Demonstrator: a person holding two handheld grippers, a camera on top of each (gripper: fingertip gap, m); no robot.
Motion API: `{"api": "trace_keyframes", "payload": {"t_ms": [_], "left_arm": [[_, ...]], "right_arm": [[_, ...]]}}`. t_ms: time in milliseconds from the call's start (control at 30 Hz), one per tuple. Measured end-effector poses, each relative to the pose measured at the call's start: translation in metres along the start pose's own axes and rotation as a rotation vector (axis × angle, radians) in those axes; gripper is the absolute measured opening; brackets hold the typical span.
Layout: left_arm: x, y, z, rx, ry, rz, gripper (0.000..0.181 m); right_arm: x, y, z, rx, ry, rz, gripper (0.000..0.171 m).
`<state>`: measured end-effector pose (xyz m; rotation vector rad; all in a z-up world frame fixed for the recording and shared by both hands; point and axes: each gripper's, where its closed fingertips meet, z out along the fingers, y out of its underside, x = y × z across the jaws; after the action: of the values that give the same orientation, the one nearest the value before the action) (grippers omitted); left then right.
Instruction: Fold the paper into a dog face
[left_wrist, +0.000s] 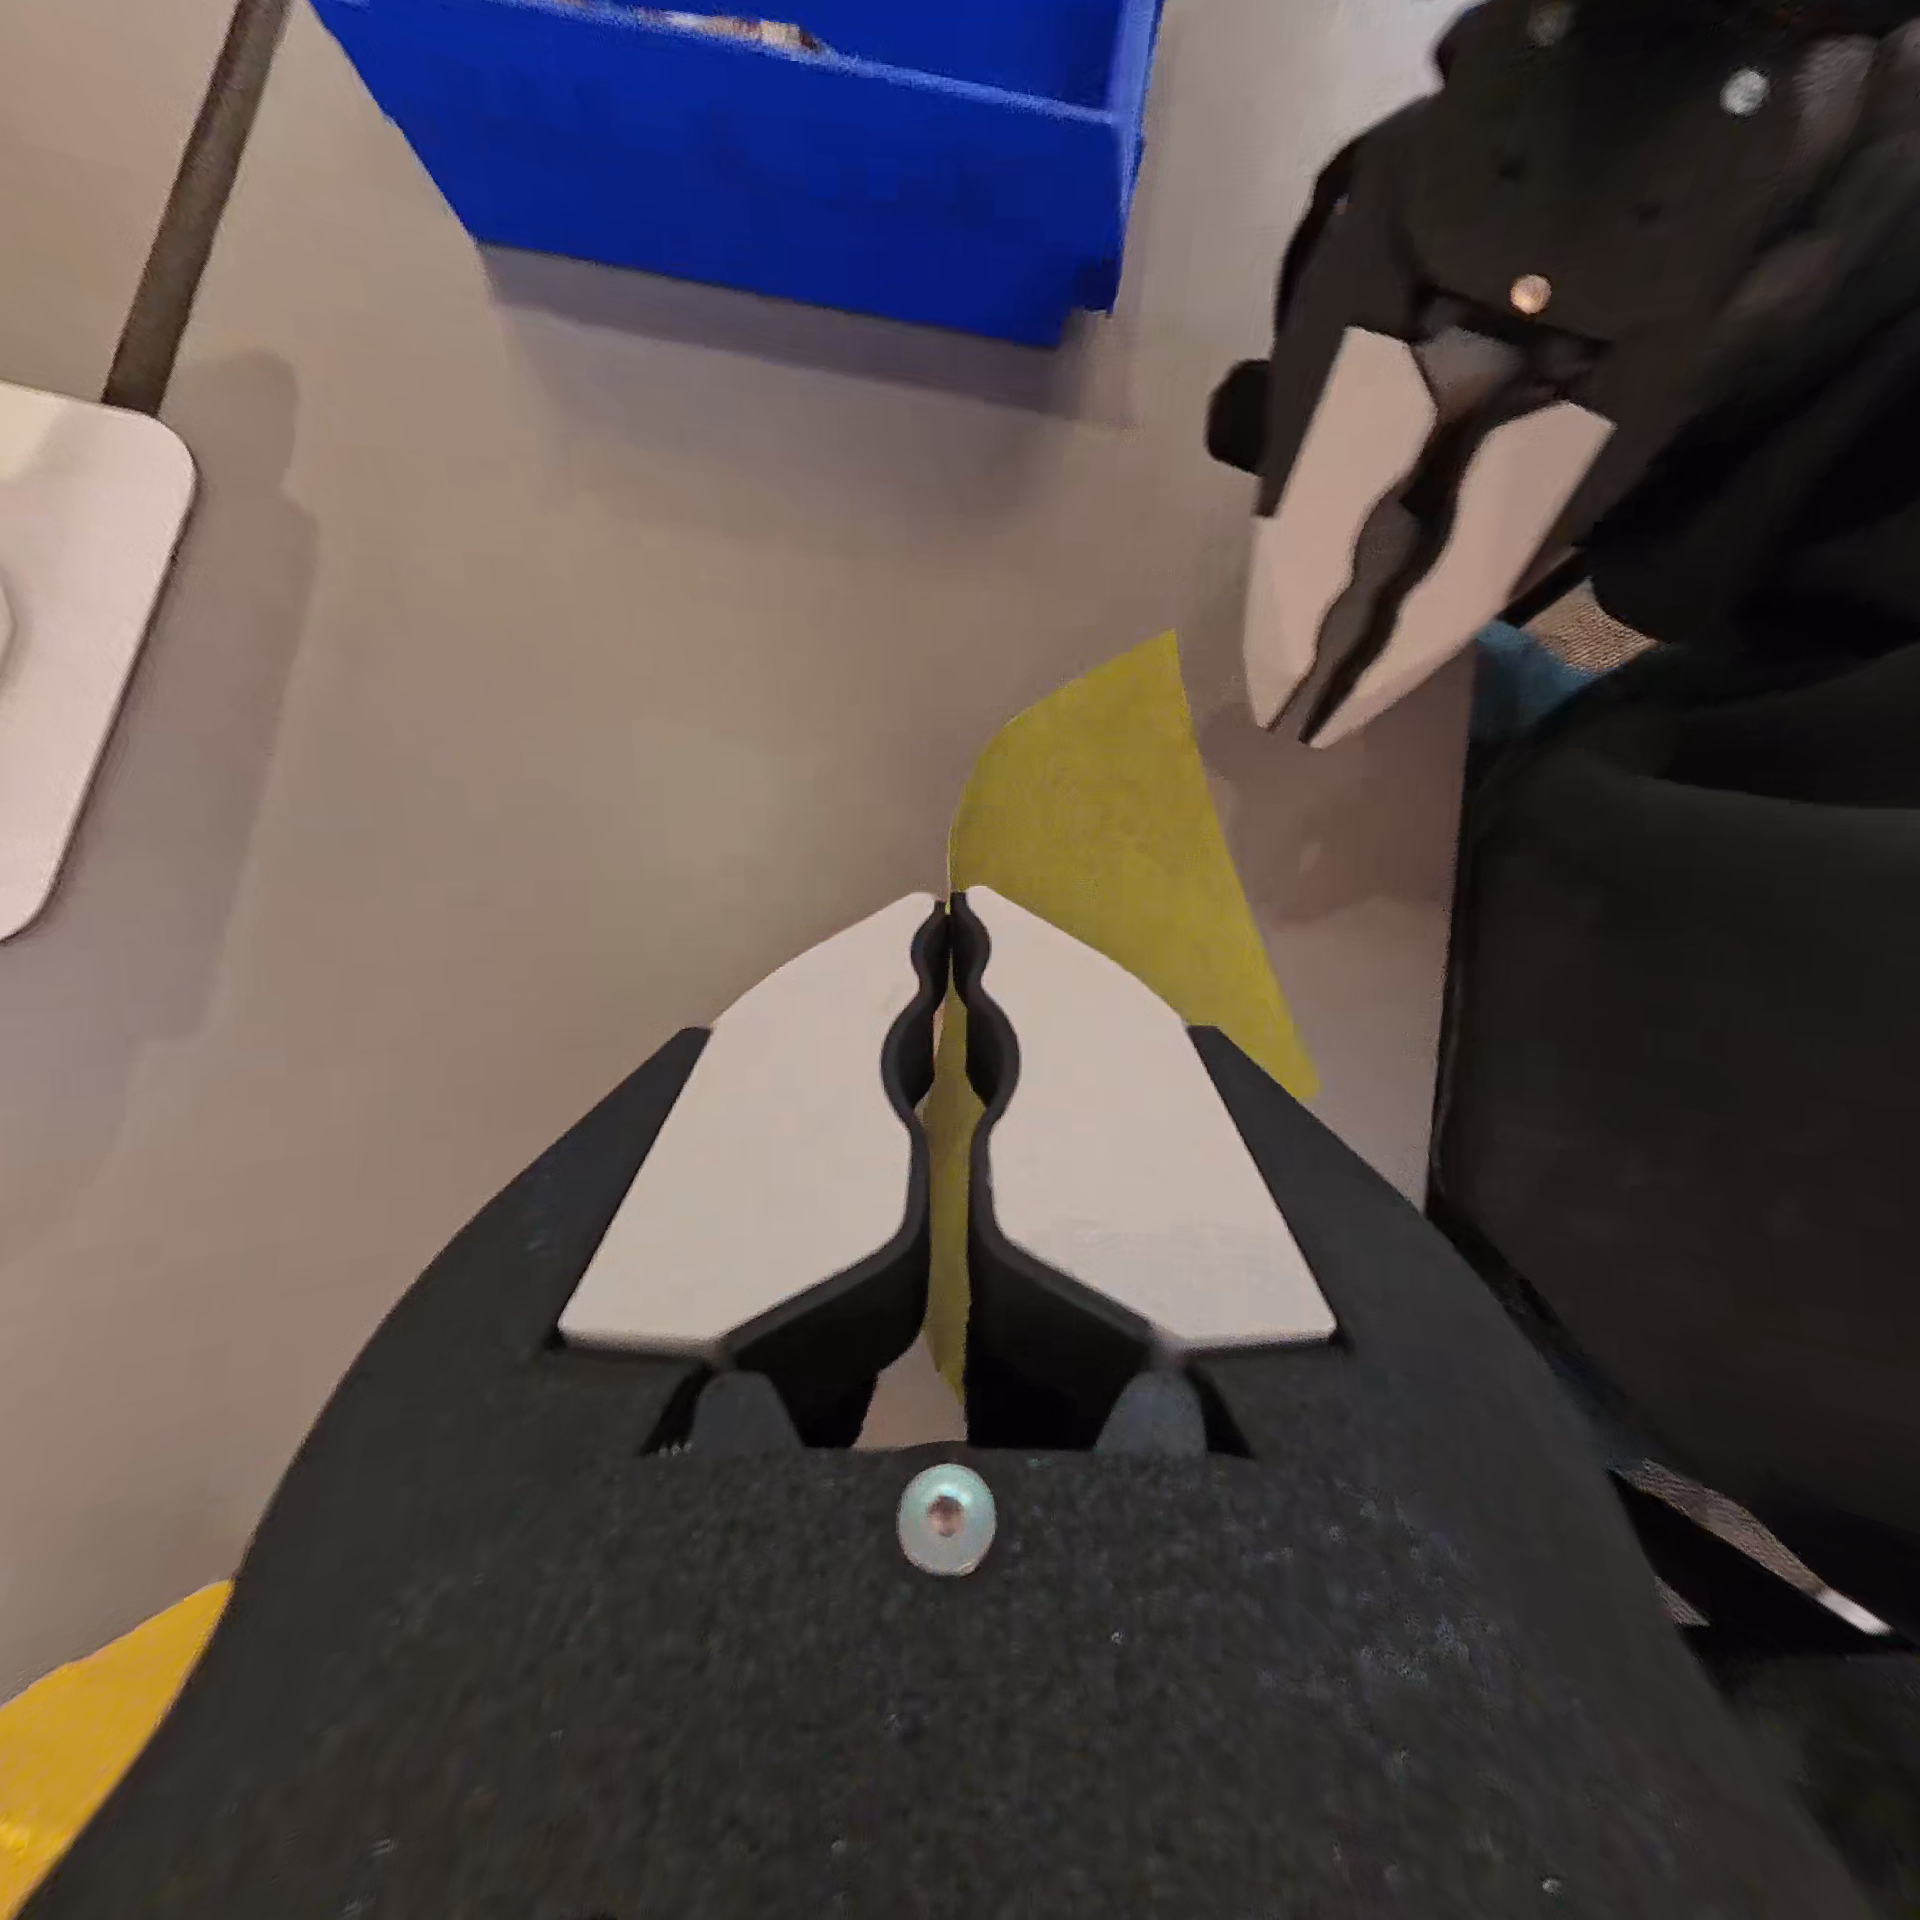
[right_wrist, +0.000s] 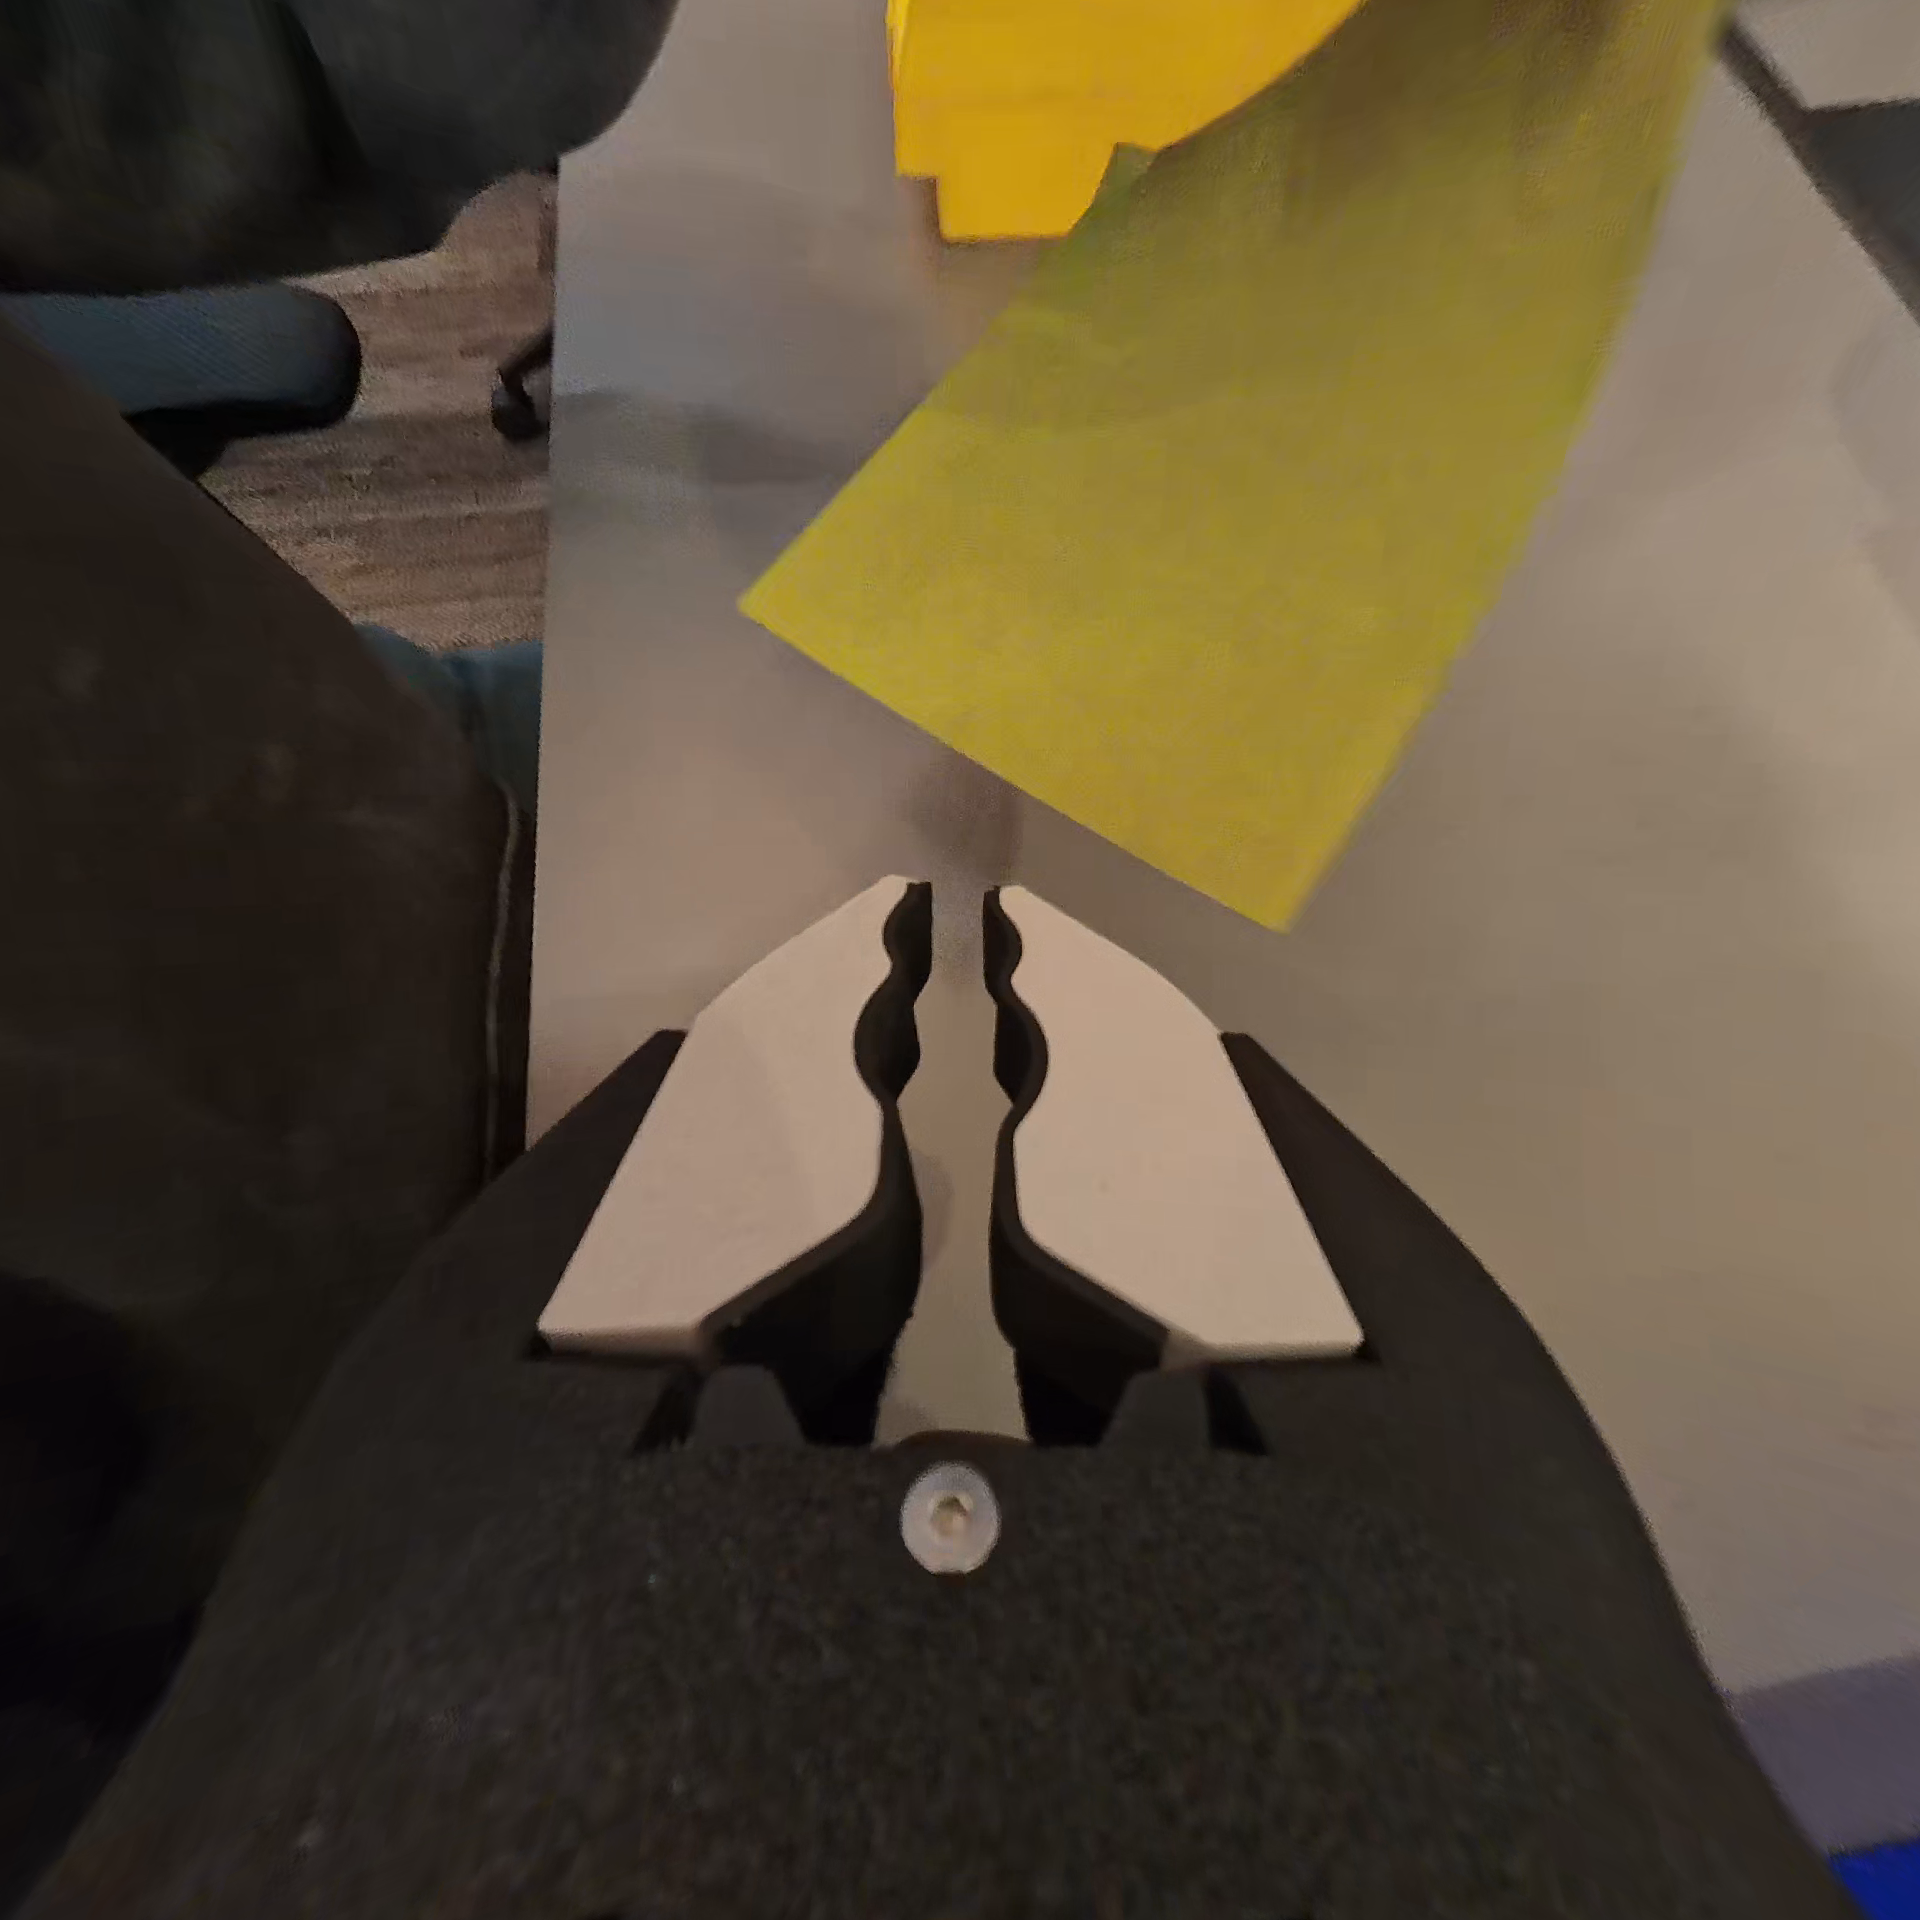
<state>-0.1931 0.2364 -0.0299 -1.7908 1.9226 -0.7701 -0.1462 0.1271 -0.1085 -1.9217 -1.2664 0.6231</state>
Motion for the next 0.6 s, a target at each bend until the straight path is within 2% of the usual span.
{"api": "trace_keyframes", "payload": {"t_ms": [33, 233, 400, 433, 500, 600], "left_arm": [[-0.009, 0.003, 0.011, -0.008, 0.015, -0.025, 0.0], [-0.04, 0.036, 0.08, -0.065, 0.043, -0.087, 0.0], [-0.053, 0.05, 0.114, -0.141, 0.053, -0.072, 0.0], [-0.055, 0.05, 0.117, -0.15, 0.054, -0.066, 0.0], [-0.058, 0.047, 0.121, -0.151, 0.056, -0.069, 0.0], [-0.063, 0.044, 0.122, -0.151, 0.047, -0.069, 0.0]], "right_arm": [[-0.002, 0.003, 0.004, -0.019, -0.009, 0.009, 0.009], [-0.005, 0.012, 0.028, 0.012, 0.03, -0.021, 0.008], [0.012, 0.046, 0.054, -0.039, 0.104, -0.242, 0.011], [0.014, 0.049, 0.054, -0.062, 0.103, -0.22, 0.016], [0.026, 0.056, 0.053, -0.136, 0.132, -0.126, 0.042], [0.041, 0.061, 0.051, -0.187, 0.2, 0.015, 0.042]]}}
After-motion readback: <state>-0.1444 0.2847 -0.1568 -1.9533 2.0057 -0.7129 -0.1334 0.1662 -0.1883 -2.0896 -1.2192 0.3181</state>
